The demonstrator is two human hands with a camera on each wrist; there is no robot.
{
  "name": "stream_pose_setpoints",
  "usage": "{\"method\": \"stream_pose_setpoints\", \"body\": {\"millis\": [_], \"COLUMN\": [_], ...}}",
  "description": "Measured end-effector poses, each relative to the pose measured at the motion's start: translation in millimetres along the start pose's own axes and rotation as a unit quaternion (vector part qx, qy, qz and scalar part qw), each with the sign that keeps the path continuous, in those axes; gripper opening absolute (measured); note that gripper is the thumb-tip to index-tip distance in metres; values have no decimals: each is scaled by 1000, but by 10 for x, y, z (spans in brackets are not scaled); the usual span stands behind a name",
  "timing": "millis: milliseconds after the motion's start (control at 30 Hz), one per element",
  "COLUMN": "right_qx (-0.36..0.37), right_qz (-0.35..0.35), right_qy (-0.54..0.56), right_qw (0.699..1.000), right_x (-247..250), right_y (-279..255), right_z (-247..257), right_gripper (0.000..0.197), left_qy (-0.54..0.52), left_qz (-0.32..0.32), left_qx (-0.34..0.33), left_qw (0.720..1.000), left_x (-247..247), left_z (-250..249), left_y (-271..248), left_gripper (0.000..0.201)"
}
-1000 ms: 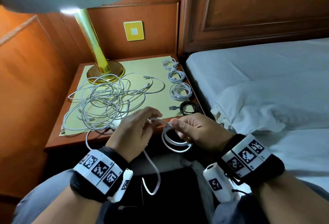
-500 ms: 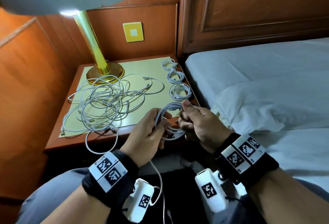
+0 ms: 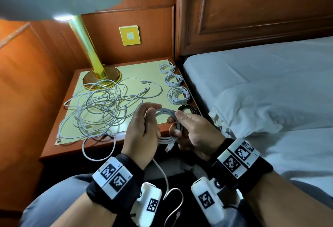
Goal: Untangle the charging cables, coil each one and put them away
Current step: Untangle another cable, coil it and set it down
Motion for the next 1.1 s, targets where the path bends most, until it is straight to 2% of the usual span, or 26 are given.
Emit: {"method": "stream_pose_setpoints", "body": {"millis": [100, 200, 267, 333, 500, 567, 700, 867, 1033, 1100], "right_qx": [-7, -4, -28, -44, -33, -42, -49, -66, -3, 25], "right_qz": [14, 0, -5, -2, 27, 19, -7, 9, -35, -69], "right_qy": [-17, -32, -10, 9, 35, 42, 6, 52, 17, 23], "right_qw": [1000, 999, 1000, 999, 998, 998, 999, 996, 999, 997], "right_x": [-69, -74, -42, -12, -24, -23, 16, 15, -31, 41], "right_y": [-27, -20, -22, -26, -28, -37, -42, -51, -33, -6], "right_z": [-59, -90, -61, -31, -7, 11, 50, 58, 28, 88], "right_gripper": [40, 39, 41, 45, 47, 46, 45, 44, 43, 42], "left_qy": [85, 158, 171, 177, 162, 165, 154, 151, 149, 148], "left_qz": [-53, -46, -25, -3, 29, 40, 115, 110, 141, 131], "left_qx": [4, -27, -54, -58, -51, -63, -69, -86, -58, -43], "left_qw": [995, 986, 984, 983, 985, 984, 979, 979, 977, 979], "left_x": [-29, -38, -40, -43, -44, -26, 19, 34, 50, 95], "left_z": [61, 40, 10, -22, -22, -16, -12, -16, 11, 41], "left_y": [53, 69, 51, 16, 45, 64, 17, 17, 45, 70], "left_gripper": [20, 15, 16, 17, 27, 26, 17, 24, 37, 39]}}
Point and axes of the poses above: each hand's wrist, its own y-axis towards the middle knuckle, its own x-axis out of the back of the hand, z = x × y, the point moved 1 cm from there along y, towards the middle knuckle, and after that the axes turned 7 degrees about x, right-handed, at the moved point
